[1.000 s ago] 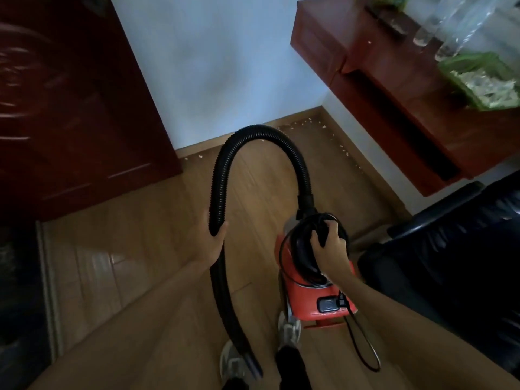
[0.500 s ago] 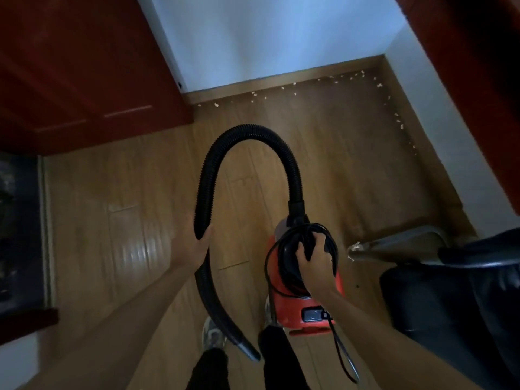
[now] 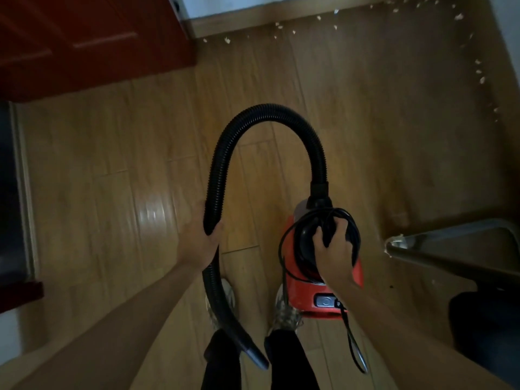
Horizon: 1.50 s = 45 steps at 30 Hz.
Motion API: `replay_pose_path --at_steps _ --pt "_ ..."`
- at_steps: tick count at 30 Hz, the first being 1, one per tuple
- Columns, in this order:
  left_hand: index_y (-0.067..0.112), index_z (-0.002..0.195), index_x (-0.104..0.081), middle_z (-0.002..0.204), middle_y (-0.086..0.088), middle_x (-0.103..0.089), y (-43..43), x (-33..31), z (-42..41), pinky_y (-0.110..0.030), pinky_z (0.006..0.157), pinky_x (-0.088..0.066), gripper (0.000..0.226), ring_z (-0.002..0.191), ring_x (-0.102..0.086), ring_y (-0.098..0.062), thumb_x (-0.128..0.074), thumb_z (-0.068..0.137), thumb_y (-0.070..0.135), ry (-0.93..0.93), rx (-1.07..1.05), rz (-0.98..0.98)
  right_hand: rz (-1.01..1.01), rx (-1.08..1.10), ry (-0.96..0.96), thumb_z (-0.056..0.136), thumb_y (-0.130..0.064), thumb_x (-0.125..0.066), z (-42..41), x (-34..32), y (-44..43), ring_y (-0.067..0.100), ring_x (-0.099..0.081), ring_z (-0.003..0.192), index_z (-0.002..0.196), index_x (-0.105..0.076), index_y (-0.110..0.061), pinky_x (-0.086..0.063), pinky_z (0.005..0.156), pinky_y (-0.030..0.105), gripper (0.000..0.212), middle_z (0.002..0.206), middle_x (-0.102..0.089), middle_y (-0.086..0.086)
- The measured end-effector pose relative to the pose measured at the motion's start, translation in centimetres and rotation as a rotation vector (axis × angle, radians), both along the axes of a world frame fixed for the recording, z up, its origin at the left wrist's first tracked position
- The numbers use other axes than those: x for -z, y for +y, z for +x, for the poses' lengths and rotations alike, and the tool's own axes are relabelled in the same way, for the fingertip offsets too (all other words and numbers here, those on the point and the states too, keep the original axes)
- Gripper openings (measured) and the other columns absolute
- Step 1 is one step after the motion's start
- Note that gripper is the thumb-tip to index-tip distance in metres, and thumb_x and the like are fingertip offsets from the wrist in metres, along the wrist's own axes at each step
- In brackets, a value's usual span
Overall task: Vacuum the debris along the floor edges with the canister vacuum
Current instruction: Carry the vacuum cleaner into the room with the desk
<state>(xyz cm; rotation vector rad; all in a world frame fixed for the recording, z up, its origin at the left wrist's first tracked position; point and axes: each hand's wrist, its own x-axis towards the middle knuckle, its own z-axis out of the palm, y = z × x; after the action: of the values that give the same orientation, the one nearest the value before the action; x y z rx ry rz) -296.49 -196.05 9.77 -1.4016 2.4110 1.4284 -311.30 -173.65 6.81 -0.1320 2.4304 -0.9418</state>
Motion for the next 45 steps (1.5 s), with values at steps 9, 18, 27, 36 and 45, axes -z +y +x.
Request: replay_pose_path --at_steps 9,18,27,36,45 --pt "0.022 0.133 -0.045 0.083 0.000 -0.064 0.1 8.0 0.9 -0.010 0.042 -0.041 0.039 0.056 -0.057 -0.005 -0.060 0.098 0.028 -0.039 -0.050 -0.106 -0.070 -0.024 0.026 0.101 -0.026 -0.052 0.4 6.5 -1.5 0.010 -0.061 0.074 0.133 -0.043 -0.008 -0.057 0.073 0.044 0.037 0.092 -0.060 -0.001" --pt "0.020 0.145 -0.039 0.074 0.007 -0.058 -1.7 11.9 0.1 -0.009 0.039 -0.035 0.051 0.052 -0.052 -0.002 -0.058 0.098 0.027 -0.061 -0.025 -0.196 -0.059 0.007 0.030 0.102 -0.020 -0.051 0.4 10.3 -1.4 -0.022 -0.053 0.065 0.129 -0.044 -0.003 -0.042 0.054 0.002 0.033 0.080 -0.049 -0.020" --pt "0.024 0.148 -0.035 0.071 0.007 -0.057 -3.1 13.6 0.7 -0.019 0.041 -0.035 0.053 0.052 -0.053 -0.005 -0.055 0.099 0.029 -0.130 0.056 -0.205 -0.070 0.014 0.014 0.102 -0.021 -0.052 0.3 12.8 -0.2 -0.015 -0.058 0.069 0.129 -0.043 -0.005 -0.047 0.057 0.011 0.033 0.084 -0.055 -0.019" --pt "0.024 0.145 -0.035 0.077 0.012 -0.057 -4.4 14.7 1.3 -0.014 0.042 -0.040 0.051 0.056 -0.055 -0.005 -0.056 0.099 0.029 -0.100 -0.006 -0.138 -0.048 0.010 0.003 0.101 -0.021 -0.053 1.0 14.1 0.4 -0.018 -0.058 0.078 0.132 -0.041 -0.007 -0.047 0.063 0.008 0.036 0.090 -0.055 -0.019" --pt "0.031 0.142 -0.035 0.085 0.004 -0.065 -0.2 17.4 1.2 -0.014 0.047 -0.046 0.052 0.063 -0.064 -0.011 -0.061 0.096 0.031 -0.094 -0.113 0.001 0.013 0.021 0.033 0.103 -0.024 -0.049 1.3 14.0 0.3 0.000 -0.054 0.063 0.139 -0.037 -0.004 -0.042 0.055 0.015 0.043 0.079 -0.050 -0.017"
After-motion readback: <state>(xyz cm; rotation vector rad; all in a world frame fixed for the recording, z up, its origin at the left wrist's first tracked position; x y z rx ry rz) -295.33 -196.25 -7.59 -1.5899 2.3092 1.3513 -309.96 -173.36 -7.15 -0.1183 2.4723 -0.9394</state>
